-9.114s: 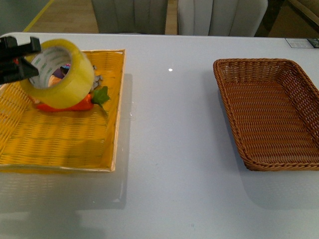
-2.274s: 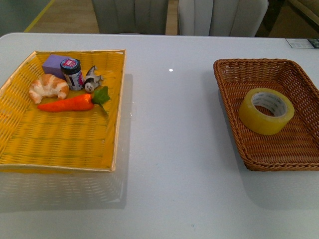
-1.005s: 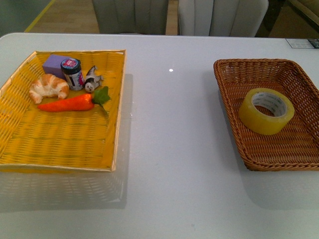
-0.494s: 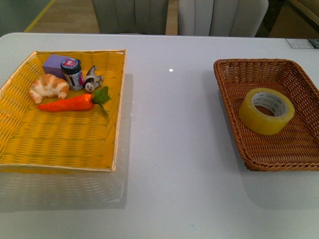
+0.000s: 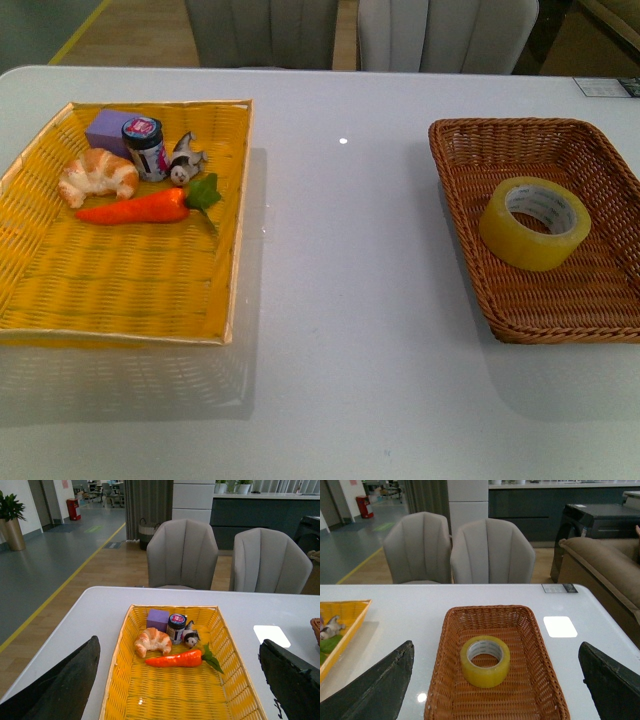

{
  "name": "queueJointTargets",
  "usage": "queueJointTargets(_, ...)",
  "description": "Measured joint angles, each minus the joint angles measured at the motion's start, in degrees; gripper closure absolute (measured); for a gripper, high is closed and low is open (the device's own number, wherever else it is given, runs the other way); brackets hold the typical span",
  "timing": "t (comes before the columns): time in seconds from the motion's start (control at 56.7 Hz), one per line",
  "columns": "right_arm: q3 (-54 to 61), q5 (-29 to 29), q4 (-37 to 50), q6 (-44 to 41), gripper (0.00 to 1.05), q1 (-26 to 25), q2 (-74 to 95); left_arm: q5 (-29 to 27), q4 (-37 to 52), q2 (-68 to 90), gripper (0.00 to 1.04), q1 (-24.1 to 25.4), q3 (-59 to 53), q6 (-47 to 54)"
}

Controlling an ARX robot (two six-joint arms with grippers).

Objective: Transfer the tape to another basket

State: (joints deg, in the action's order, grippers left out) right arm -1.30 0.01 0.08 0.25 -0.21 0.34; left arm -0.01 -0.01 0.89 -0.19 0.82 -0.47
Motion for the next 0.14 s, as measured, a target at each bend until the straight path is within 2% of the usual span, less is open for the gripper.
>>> queueJointTargets(0.141, 0.00, 0.00, 0.00, 0.00, 0.09, 0.00, 0.00, 0.02, 0.00, 0.00, 0.09, 0.00, 0.00, 0.00)
